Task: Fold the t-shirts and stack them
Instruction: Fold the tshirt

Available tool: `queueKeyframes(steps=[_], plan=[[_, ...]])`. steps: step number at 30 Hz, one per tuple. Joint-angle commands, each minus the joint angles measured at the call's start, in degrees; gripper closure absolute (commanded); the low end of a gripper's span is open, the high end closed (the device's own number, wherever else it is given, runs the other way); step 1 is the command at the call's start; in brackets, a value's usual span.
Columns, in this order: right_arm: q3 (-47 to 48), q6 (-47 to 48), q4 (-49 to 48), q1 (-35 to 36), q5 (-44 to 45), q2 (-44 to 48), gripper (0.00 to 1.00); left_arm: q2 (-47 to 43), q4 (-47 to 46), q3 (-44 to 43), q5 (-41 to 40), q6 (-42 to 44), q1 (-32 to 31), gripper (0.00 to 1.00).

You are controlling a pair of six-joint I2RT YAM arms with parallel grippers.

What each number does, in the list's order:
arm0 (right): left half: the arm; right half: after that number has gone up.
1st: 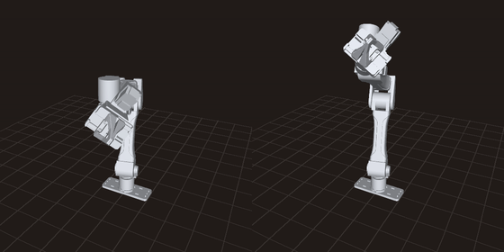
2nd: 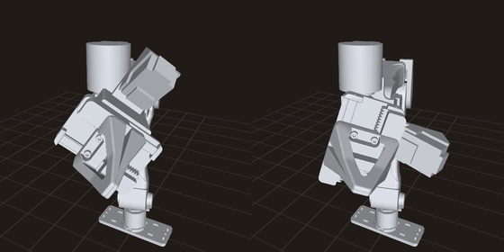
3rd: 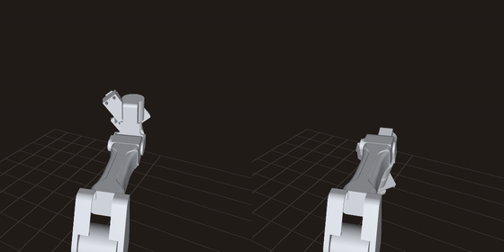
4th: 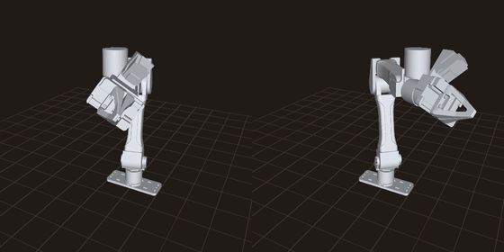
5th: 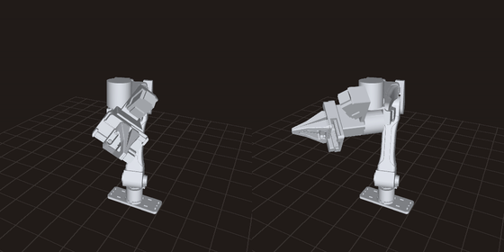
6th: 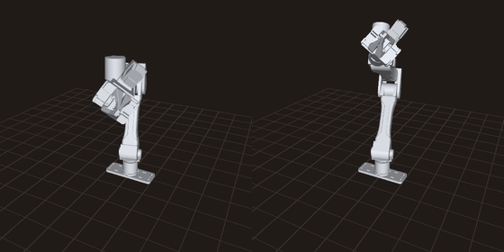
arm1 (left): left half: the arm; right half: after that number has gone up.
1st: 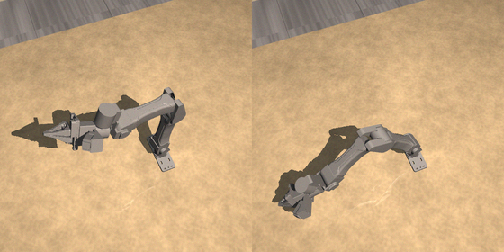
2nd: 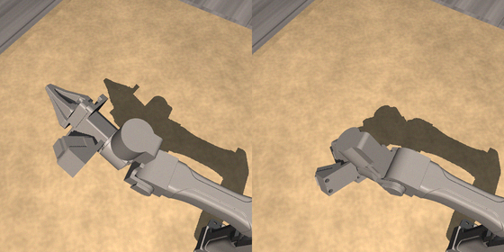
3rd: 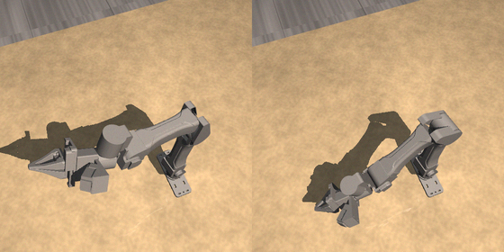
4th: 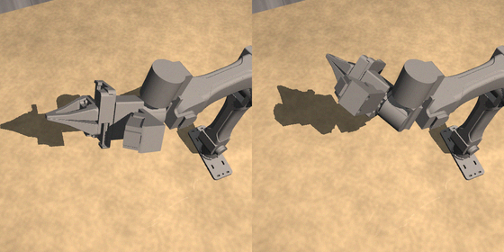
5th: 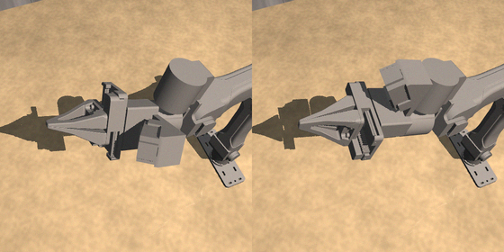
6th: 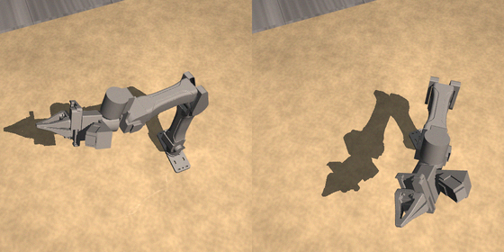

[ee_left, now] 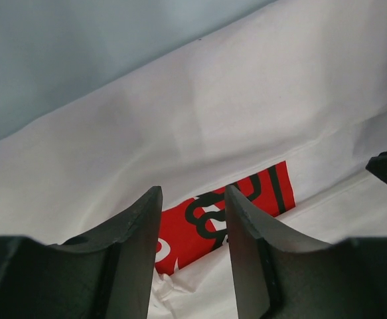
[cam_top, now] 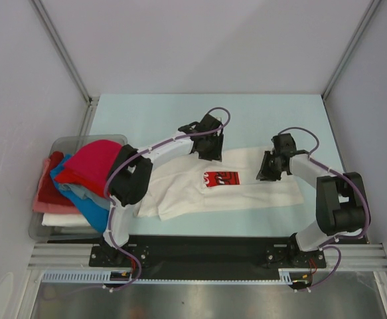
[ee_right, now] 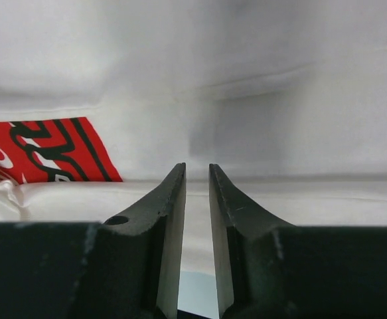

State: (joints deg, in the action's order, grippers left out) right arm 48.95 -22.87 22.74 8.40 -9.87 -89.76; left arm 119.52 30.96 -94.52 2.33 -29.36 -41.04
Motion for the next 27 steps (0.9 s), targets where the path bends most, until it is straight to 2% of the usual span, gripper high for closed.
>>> queueKeyframes(steps=[1, 4, 8, 10, 12, 15, 21, 27], plan=[[2.3, -0.2, -0.3, -0.8, -0.1, 3.4, 0.74, -0.5, -1.0, 0.7, 0.9, 1.9, -0.4, 0.52], [5.3, 0.4, 0.6, -1.9, -1.1, 1.2, 0.74, -1.1, -2.5, 3.6, 1.3, 1.6, -0.4, 0.55], [10.4, 0.7, 0.5, -3.7, -1.2, -2.2, 0.74, -2.4, -6.1, 10.1, 3.0, 0.6, -1.3, 0.69], [12.2, 0.7, 0.5, -4.0, -1.1, -5.0, 0.75, -3.2, -7.8, 11.9, 2.7, 0.1, -1.9, 0.71], [14.3, 0.8, 0.5, -4.1, -1.2, -7.0, 0.75, -4.2, -8.8, 14.1, 3.1, -0.4, -2.7, 0.78], [16.1, 0.8, 0.4, -3.9, -1.0, -9.9, 0.75, -5.9, -10.0, 16.6, 3.0, -1.0, -3.8, 0.83], [15.7, 2.0, 1.2, -3.7, -0.3, -12.0, 0.77, -12.7, -11.1, 20.9, 2.2, -2.1, -6.1, 0.82], [9.0, 1.7, 0.1, -3.3, 0.1, -7.0, 0.77, -15.0, -9.3, 21.2, 0.9, -2.0, -6.0, 0.81]])
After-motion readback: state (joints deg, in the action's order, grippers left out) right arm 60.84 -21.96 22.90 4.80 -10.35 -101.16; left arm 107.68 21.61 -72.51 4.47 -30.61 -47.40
